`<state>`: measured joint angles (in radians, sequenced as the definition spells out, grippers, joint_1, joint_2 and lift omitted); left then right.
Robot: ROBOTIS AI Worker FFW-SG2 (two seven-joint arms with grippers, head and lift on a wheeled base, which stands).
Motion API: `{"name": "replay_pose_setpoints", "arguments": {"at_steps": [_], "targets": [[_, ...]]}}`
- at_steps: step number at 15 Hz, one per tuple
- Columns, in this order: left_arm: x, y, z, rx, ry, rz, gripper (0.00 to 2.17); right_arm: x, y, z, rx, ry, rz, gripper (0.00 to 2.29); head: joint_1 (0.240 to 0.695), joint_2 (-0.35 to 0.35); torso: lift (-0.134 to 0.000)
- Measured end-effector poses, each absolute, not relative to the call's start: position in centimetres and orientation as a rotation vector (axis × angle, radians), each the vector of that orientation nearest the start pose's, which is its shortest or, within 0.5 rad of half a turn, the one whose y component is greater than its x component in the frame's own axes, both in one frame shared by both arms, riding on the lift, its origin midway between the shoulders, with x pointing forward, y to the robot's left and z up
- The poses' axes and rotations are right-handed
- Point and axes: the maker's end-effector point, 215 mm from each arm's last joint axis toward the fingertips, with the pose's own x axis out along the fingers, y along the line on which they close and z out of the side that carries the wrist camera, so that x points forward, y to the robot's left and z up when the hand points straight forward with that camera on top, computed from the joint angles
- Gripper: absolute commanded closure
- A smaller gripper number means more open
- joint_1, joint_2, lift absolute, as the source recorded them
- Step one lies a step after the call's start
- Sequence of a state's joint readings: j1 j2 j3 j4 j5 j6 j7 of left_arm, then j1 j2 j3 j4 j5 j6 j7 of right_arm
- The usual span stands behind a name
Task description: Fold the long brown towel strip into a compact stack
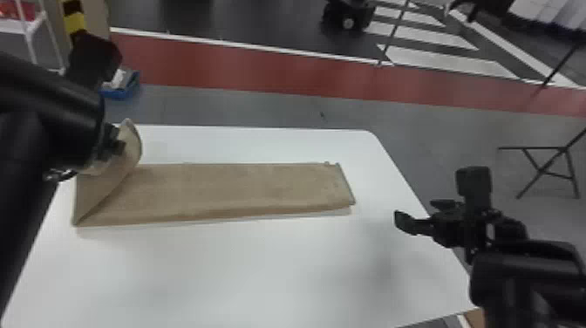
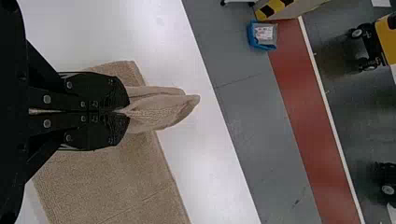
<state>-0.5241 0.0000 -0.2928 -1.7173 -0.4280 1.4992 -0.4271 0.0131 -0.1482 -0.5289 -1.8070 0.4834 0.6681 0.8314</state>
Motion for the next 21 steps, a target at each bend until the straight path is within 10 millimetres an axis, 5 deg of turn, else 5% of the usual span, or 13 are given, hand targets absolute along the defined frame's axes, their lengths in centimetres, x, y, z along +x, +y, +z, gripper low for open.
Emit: {"name": "replay_pose_setpoints", "arguments": {"at_steps": [10,11,13,21], "targets": [[59.1,12.6,-35.7,0.304,0.850,-0.250,2.14,47.8,-48.2,-41.1,-0.197,0.630,0.033,0.03,0.695,-0.350,-0.123],[58.8,12.2,-36.1,0.304,0.856,-0.259,1.98,47.7,-48.1,-41.1,-0.196,0.630,0.033,0.03,0.695,-0.350,-0.123],[58.1,11.2,-36.8,0.313,0.864,-0.283,0.07,47.4,-48.2,-41.1,-0.196,0.633,0.031,0.03,0.695,-0.350,-0.123],[55.8,8.7,-38.6,0.327,0.883,-0.350,0.07,47.3,-47.3,-40.3,-0.184,0.617,0.038,0.03,0.695,-0.350,-0.123]]}}
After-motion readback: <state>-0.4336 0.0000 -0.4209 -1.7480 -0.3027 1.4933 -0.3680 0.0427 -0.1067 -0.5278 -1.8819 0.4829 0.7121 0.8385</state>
